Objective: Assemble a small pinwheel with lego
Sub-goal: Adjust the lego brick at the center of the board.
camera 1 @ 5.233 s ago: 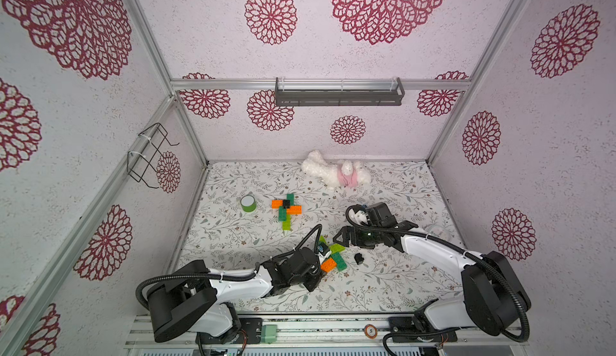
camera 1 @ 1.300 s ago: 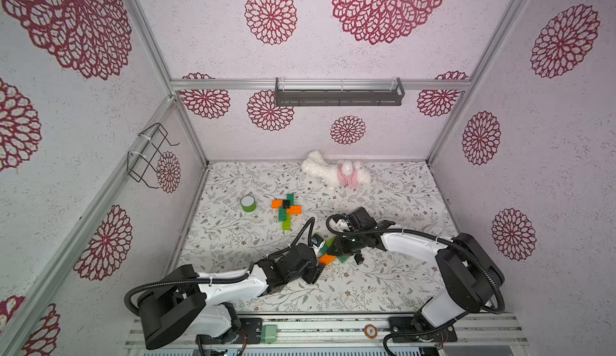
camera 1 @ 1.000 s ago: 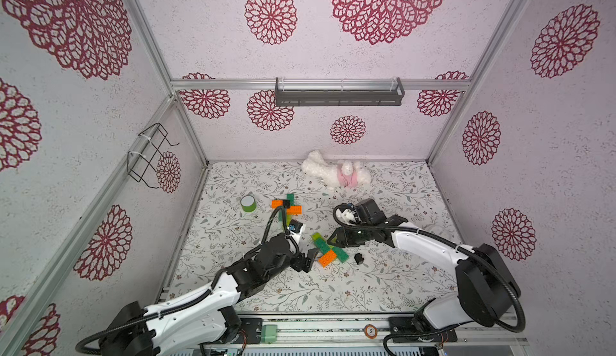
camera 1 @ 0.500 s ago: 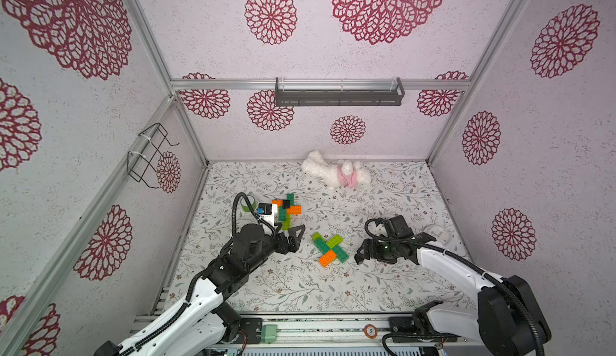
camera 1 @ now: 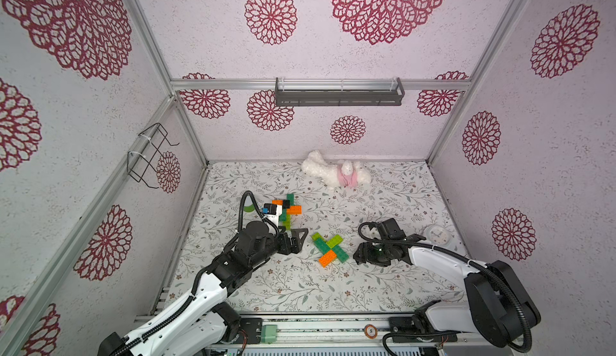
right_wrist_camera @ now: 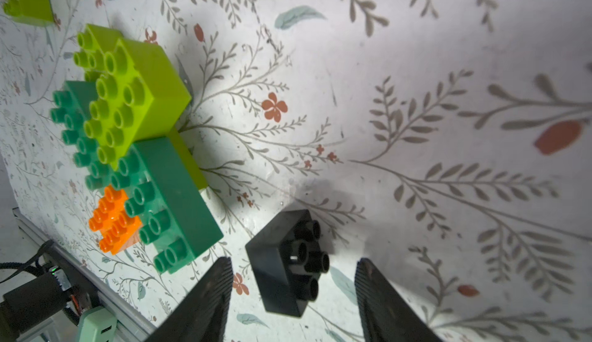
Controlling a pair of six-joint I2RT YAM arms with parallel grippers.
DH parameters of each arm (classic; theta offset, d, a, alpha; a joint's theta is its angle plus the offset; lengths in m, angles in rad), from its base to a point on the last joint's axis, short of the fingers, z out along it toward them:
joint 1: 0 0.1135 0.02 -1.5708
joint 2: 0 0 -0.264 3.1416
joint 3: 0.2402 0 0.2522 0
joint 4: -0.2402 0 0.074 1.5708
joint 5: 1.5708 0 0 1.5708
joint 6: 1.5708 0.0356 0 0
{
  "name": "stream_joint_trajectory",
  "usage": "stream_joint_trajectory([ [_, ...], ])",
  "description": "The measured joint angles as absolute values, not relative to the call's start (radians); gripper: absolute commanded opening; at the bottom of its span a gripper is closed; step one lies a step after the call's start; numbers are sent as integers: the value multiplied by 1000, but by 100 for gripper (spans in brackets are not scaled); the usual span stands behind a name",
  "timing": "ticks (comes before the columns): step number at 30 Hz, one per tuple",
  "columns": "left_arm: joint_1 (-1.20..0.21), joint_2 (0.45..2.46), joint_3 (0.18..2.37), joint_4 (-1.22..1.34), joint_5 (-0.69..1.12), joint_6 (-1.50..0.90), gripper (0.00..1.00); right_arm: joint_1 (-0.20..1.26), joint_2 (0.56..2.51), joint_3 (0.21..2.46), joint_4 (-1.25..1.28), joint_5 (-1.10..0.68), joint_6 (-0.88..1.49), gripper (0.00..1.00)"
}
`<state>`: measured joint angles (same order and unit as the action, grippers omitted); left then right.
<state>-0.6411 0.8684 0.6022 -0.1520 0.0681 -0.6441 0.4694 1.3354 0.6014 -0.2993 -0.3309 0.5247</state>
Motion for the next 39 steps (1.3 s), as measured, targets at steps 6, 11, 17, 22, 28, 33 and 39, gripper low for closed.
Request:
stream_joint_trajectory([
  [6,-638,871,601,-152,67,-645,97,498,1361,602,-275,-317,525,55],
  [11,-636,872,597,-150,66,-645,97,512,1370,602,-260,-316,525,51],
  [17,-635,876,588,-148,62,-645,97,521,1373,602,-258,-313,525,46],
  [22,-634,877,588,-148,59,-645,97,523,1376,602,-258,-309,526,40],
  [28,-634,878,585,-148,55,-645,97,528,1386,602,-252,-305,527,33],
  [33,-634,878,573,-149,46,-645,97,532,1386,602,-252,-297,529,28],
  [39,-634,878,573,-148,37,-645,97,533,1386,622,-290,-256,531,23],
])
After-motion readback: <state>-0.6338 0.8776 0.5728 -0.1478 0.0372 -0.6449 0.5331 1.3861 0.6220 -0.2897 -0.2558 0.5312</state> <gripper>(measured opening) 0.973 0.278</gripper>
